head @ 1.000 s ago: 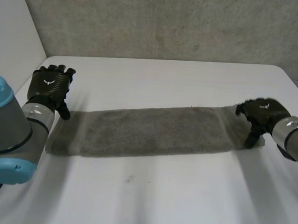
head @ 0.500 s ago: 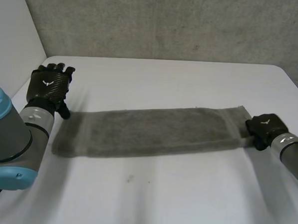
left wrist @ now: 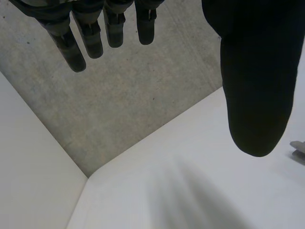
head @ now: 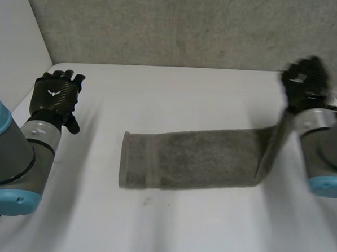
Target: Fold the laundry
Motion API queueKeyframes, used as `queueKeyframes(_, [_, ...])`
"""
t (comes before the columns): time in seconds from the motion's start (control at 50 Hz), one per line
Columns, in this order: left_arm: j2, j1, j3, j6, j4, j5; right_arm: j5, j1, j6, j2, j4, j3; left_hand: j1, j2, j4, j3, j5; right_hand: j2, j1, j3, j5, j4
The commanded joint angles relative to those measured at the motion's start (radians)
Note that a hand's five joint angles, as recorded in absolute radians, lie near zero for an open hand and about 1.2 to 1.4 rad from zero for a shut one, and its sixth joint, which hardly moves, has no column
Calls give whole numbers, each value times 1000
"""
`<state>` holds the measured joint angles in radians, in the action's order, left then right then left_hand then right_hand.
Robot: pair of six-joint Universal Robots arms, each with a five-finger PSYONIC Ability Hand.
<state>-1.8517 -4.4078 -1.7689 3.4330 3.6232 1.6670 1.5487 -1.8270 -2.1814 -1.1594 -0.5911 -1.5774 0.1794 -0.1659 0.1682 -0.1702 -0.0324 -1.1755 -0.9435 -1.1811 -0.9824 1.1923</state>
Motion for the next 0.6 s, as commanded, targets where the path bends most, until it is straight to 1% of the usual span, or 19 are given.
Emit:
queueKeyframes(0.02, [0, 8, -1, 0, 0, 2, -275, -308, -72, 62, -41, 4, -5, -9, 6, -4, 32, -221, -453, -215, -239, 204])
queueKeyframes(0.04, [0, 10, -3, 0, -1, 2, -335, -352, -78, 87, -41, 5, -5, -9, 6, -4, 32, -221, -453, -215, -239, 204])
queueKeyframes(0.06, [0, 10, -9, 0, 0, 2, -335, -353, -78, 87, -41, 5, -5, -9, 6, -4, 32, -221, -453, -215, -239, 204])
queueKeyframes(0.08, [0, 10, -9, 0, 0, 2, -385, -394, -89, 113, -39, 4, -5, -9, 6, -4, 32, -221, -453, -215, -239, 204])
queueKeyframes(0.1, [0, 10, -12, 0, 2, 2, -386, -394, -89, 113, -39, 4, -5, -9, 6, -4, 32, -221, -453, -215, -239, 204])
queueKeyframes(0.14, [2, 10, -14, 0, 2, 0, -456, -460, -112, 168, -36, -1, -5, -9, 6, -4, 32, -221, -453, -215, -239, 204])
queueKeyframes(0.26, [0, 18, -17, 0, 0, 0, -467, -499, -123, 234, -9, -3, -5, -9, 6, -4, 32, -145, -377, -140, -164, 129])
queueKeyframes(0.3, [0, 24, -18, 0, 2, 0, -437, -492, -127, 233, 31, 0, -5, -9, 6, -4, 32, 734, 502, 740, 715, -751])
queueKeyframes(0.32, [-1, 33, -18, 0, 0, -1, -437, -492, -127, 233, 31, 0, -5, -9, 6, -4, 32, 738, 506, 744, 720, -755])
queueKeyframes(0.34, [-1, 33, -18, 0, 0, -1, -412, -489, -141, 219, 51, 0, -5, -9, 6, -4, 32, 1001, 769, 1007, 982, -1018])
queueKeyframes(0.38, [-4, 63, -20, 0, 0, -1, -383, -488, -166, 198, 71, 0, -5, -9, 6, -4, 32, 1001, 769, 1007, 982, -1018])
queueKeyframes(0.42, [-4, 83, -20, 0, 0, -1, -339, -456, -272, 146, 103, -9, -5, -9, 6, -4, 32, 1001, 769, 1007, 982, -1018])
queueKeyframes(0.44, [-4, 102, -18, -3, 0, -1, -338, -456, -273, 145, 103, -9, -5, -9, 6, -4, 32, 1001, 769, 1007, 982, -1018])
queueKeyframes(0.46, [-4, 102, -18, -3, 0, -1, -320, -425, -358, 112, 123, -16, -5, -9, 6, -4, 32, 1001, 769, 1007, 982, -1018])
queueKeyframes(0.48, [-4, 122, -17, -5, 2, -1, -320, -425, -359, 112, 123, -16, -5, -9, 6, -4, 32, 1001, 769, 1007, 982, -1018])
queueKeyframes(0.52, [-3, 142, -12, -6, 0, 0, -303, -367, -556, 25, 178, -42, -5, -9, 6, -4, 32, 1001, 769, 1007, 982, -1018])
queueKeyframes(0.54, [-3, 166, -9, -6, 0, 0, -303, -367, -557, 24, 178, -42, -5, -9, 6, -4, 32, 1001, 769, 1007, 982, -1018])
queueKeyframes(0.58, [-3, 194, -1, -9, 0, 0, -311, -299, -748, -29, 244, -65, -5, -9, 6, -4, 32, 1001, 769, 1007, 982, -1018])
queueKeyframes(0.6, [-7, 223, 3, -15, 2, 0, -311, -299, -748, -29, 244, -65, -5, -9, 6, -4, 32, 1001, 769, 1007, 982, -1018])
